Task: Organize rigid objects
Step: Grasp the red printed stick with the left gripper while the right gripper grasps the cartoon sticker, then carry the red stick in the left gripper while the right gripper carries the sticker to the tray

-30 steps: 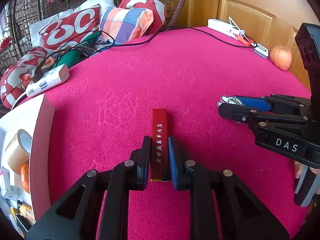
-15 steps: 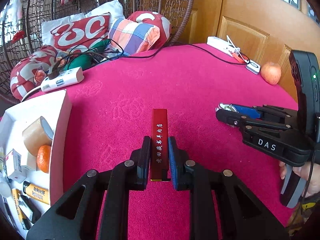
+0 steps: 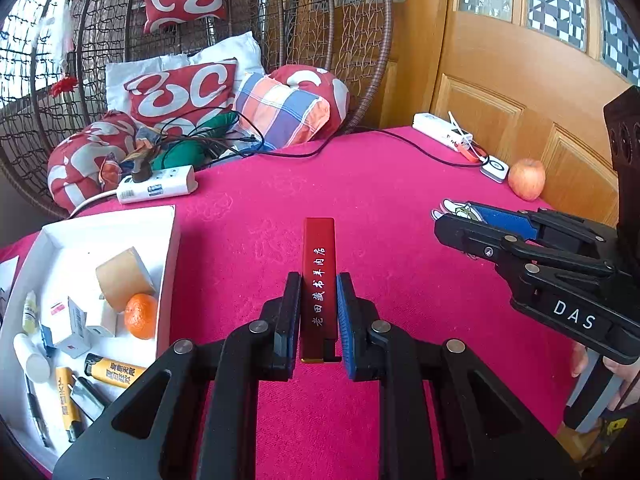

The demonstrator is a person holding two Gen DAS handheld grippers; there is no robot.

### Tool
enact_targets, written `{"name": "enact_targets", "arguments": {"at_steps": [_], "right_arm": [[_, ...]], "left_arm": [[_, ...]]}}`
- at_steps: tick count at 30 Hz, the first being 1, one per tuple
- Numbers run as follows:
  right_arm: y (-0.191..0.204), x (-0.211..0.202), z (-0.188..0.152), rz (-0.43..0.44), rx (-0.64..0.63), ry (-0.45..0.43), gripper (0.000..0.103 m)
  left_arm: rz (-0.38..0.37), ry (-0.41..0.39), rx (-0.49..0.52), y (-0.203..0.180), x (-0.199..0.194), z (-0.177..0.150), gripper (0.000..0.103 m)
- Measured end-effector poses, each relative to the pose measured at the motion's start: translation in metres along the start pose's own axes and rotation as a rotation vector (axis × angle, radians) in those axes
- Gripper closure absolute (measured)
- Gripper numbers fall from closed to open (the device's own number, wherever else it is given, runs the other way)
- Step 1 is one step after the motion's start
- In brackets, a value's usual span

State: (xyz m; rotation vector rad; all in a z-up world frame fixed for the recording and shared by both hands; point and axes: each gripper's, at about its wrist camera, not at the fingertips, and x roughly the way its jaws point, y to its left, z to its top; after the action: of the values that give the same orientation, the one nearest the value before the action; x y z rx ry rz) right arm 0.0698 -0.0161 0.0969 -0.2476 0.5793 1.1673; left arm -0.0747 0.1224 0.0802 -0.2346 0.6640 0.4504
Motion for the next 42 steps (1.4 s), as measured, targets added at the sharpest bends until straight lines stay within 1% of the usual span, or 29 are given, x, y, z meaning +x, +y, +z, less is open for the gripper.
{"name": "enact_targets", "arguments": {"at_steps": [11, 30, 38, 42], "right_arm": [[0.025, -0.01, 0.007, 0.027, -0.027, -0.023, 0.073], [0.058, -0.005, 0.011, 0.084, -0.077, -0.012, 0.073], [0.075, 0.001, 0.015, 0.112, -0.095, -0.008, 0.072], [0.086, 0.005, 0.019, 0.132, -0.109, -0.008, 0.072]], "left_arm": [[0.013, -0.053, -0.043, 0.019, -0.023, 0.0, 0.086], [0.071, -0.109, -0.084, 0.045, -0.047, -0.007, 0.086], [0.121, -0.121, -0.114, 0.069, -0.056, -0.013, 0.086], [0.14, -0.131, -0.146, 0.086, -0.062, -0.015, 0.086]]}}
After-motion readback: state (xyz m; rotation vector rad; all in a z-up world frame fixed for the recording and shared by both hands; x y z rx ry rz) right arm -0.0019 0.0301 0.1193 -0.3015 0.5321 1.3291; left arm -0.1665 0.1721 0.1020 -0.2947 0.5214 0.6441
